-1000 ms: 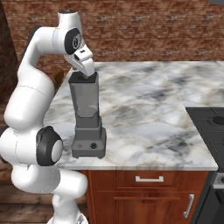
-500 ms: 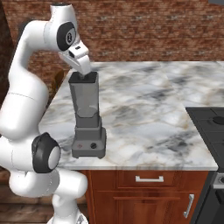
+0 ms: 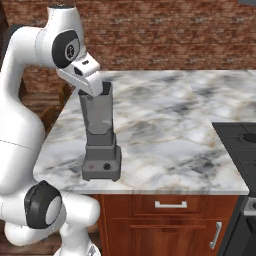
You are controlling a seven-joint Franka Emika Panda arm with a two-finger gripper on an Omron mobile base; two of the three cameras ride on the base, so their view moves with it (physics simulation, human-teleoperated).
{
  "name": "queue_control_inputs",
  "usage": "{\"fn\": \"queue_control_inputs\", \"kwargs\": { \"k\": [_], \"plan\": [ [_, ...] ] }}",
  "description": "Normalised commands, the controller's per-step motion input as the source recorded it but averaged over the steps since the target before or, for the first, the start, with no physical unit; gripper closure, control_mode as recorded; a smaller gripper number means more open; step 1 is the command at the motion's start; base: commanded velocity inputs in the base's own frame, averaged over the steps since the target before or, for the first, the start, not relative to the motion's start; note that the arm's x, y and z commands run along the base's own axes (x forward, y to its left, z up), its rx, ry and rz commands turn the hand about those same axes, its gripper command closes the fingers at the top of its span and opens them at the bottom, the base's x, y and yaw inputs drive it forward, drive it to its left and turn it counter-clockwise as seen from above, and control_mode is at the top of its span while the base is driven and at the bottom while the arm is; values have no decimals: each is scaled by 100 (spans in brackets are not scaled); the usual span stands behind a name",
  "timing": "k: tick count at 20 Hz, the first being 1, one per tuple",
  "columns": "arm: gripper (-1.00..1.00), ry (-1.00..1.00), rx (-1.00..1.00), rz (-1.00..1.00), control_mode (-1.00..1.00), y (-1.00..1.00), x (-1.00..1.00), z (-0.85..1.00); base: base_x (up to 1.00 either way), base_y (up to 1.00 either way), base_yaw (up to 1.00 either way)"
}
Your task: Grab the lemon and onion from the fridge, place them in the blender, close the lid, and turn on the blender to create a marinade.
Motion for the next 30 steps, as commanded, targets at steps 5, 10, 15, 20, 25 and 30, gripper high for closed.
{"fn": "queue_control_inputs", "kwargs": {
  "k": [5, 10, 15, 20, 25, 30],
  "plan": [
    [-100, 0, -3, 12, -100, 0, -89, -31, 0, 0, 0],
    [-100, 0, -6, 14, -100, 0, -57, -55, 0, 0, 0],
    [-100, 0, -4, 15, -100, 6, -13, -51, 0, 0, 0],
    [-100, 1, 0, 19, -100, 20, 0, -26, 0, 0, 0],
    [-100, 2, 0, 18, -100, 20, 0, -23, 0, 0, 0],
    [-100, 0, 0, 15, -100, 17, 0, -31, 0, 0, 0]
  ]
}}
